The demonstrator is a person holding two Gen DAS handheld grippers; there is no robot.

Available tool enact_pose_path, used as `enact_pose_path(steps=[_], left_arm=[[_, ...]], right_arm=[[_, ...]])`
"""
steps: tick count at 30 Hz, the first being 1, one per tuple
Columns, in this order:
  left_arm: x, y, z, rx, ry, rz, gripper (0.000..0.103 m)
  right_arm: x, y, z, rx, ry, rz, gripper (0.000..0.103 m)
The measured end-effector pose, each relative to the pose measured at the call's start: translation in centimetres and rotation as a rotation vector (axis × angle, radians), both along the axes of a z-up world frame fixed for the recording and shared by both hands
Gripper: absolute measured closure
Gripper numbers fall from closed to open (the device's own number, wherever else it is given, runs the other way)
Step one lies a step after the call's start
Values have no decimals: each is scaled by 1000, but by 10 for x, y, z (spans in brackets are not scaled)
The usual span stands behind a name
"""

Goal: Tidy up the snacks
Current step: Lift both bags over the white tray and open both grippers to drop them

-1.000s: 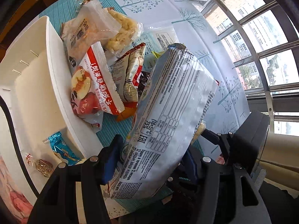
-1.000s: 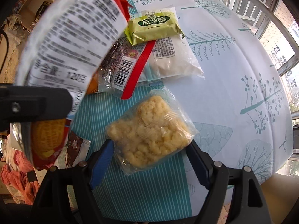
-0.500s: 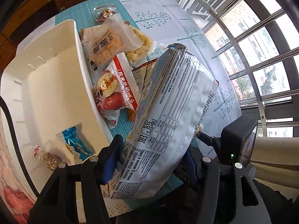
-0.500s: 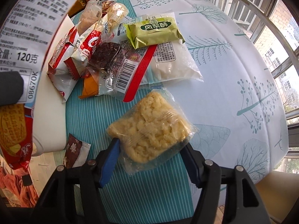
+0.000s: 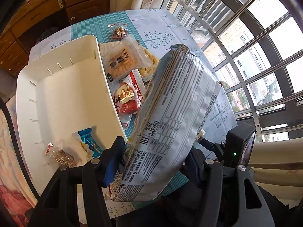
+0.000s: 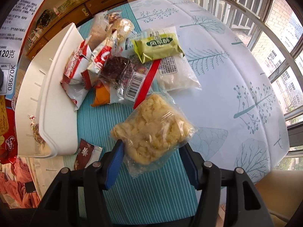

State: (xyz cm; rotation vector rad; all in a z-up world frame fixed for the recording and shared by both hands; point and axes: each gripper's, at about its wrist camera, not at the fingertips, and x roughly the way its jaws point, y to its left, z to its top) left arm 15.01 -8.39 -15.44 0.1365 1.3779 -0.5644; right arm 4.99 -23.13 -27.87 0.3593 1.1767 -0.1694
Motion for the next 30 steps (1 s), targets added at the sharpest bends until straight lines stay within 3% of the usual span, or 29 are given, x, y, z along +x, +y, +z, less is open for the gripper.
enact_pose_path(steps=[16, 30], left_arm=[[-21, 62, 54, -125, -178, 103, 43], [-43, 126, 75, -154, -364, 197, 43]], right_arm=[[1, 5, 71, 8, -206, -6, 44], [24, 58, 119, 26, -382, 187, 44]])
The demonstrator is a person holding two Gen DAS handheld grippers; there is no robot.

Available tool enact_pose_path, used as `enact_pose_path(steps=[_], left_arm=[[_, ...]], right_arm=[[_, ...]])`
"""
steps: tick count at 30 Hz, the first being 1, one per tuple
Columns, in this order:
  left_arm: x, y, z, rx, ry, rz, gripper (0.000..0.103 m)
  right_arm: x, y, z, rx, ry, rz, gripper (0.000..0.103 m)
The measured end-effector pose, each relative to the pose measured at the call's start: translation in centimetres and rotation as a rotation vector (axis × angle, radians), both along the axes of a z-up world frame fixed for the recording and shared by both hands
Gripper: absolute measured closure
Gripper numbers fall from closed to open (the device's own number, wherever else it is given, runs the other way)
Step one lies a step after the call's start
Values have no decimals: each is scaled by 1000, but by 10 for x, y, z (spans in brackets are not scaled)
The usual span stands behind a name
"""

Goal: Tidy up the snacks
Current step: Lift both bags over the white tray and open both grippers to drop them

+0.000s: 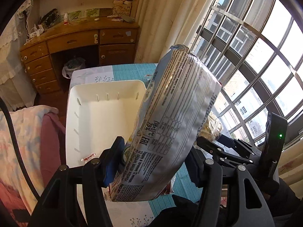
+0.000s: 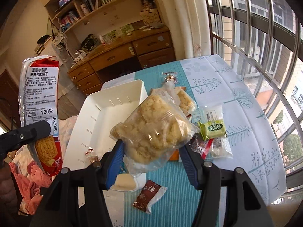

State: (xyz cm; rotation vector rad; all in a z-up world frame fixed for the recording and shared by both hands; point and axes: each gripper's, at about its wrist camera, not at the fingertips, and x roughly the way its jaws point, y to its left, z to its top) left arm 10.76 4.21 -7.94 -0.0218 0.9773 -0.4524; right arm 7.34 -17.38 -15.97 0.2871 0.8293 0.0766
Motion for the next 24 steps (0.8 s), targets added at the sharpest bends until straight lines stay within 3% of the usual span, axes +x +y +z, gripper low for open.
enact_pose_path(steps=[8, 21, 23, 24], left_arm=[[-3, 32, -4, -12, -70, 61, 43], [13, 66, -21, -27, -33, 140, 40], [10, 69, -16, -58, -64, 143, 33], [8, 70, -13, -73, -90, 152, 21]], right_arm=[[13, 38, 6, -14, -47, 130, 43], [29, 74, 1, -5, -27, 225, 42], [30, 75, 0, 2, -22, 229, 42], [31, 75, -1, 7, -15, 232, 41]])
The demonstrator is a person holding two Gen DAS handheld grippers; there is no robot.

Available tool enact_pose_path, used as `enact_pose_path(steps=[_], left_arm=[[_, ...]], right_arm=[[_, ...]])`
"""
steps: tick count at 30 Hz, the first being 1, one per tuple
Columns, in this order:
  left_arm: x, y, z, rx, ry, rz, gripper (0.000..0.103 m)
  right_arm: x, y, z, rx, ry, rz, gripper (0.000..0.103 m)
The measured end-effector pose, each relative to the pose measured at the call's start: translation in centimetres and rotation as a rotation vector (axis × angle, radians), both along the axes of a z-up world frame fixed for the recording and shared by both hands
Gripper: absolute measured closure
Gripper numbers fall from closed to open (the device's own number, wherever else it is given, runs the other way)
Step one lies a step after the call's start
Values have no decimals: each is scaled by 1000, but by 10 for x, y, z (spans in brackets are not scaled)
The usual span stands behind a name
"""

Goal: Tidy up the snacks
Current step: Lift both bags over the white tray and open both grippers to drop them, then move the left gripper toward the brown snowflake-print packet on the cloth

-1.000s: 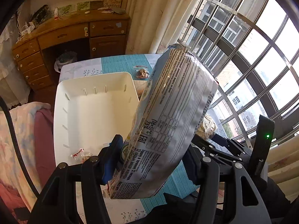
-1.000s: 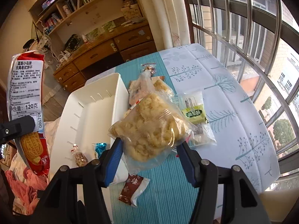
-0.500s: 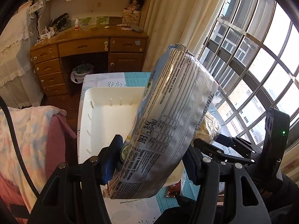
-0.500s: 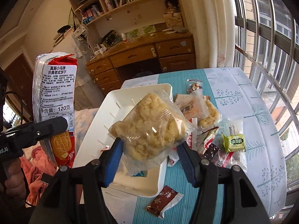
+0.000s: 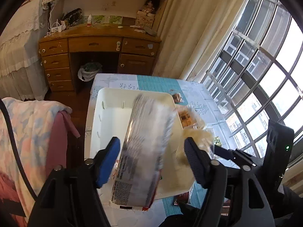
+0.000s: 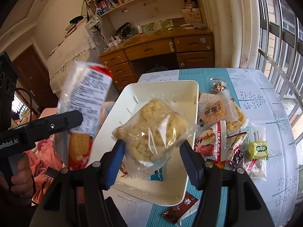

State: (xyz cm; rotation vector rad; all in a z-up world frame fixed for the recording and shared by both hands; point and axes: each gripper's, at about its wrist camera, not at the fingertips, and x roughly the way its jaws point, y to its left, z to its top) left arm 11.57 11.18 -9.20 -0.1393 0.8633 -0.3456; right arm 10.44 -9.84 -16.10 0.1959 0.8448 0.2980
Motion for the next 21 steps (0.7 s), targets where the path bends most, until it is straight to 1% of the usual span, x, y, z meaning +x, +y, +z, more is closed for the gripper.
enact_pose_path(steps=[1, 2, 3, 5, 13, 21], left_arm=[[-2, 1, 3, -6, -22, 11, 18], [-4, 2, 6, -10, -42, 20, 18], [-5, 3, 8, -9, -53, 28, 18], [-6, 5, 9, 1, -58, 45, 18], [-17, 10, 8, 26, -43, 92, 18], [-32, 14, 6, 27, -22, 173, 18]], right_arm=[[1, 1, -1, 4, 9, 3, 40], [1, 2, -2, 13, 16, 8, 37], [1, 3, -3, 16, 17, 9, 31], [-1, 4, -4, 18, 16, 10, 27], [-3, 6, -8, 37, 25, 18, 27], [-4, 4, -9, 60, 23, 56, 27]])
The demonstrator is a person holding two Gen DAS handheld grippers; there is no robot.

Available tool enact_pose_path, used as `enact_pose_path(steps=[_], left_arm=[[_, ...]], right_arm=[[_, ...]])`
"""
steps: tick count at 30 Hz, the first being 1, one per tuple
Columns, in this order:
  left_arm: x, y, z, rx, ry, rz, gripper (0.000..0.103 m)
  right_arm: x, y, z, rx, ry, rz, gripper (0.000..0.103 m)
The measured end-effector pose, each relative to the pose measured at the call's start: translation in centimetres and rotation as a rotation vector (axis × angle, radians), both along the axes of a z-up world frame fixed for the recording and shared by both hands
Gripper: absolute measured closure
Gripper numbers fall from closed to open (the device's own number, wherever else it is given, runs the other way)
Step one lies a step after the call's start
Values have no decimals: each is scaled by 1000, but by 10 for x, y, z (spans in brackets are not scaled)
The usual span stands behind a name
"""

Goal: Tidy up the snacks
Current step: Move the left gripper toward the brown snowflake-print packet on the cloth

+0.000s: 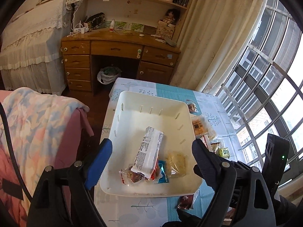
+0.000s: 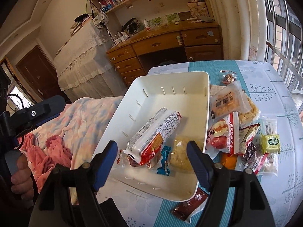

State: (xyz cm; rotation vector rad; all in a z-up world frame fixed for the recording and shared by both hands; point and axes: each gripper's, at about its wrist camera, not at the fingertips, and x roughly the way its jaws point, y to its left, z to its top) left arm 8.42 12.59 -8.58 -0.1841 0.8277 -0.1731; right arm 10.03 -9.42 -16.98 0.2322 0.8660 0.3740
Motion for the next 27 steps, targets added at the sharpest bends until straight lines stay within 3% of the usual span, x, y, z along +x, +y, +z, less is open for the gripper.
enact_pose_path(steps=[16, 27], left_arm=[[-43, -43, 6, 20, 27, 184, 18], [-68, -82, -5, -30, 54, 292, 18]], right_arm=[[-1, -51, 8, 33, 17, 98, 27], [-2, -101, 9, 22, 25, 142, 27]])
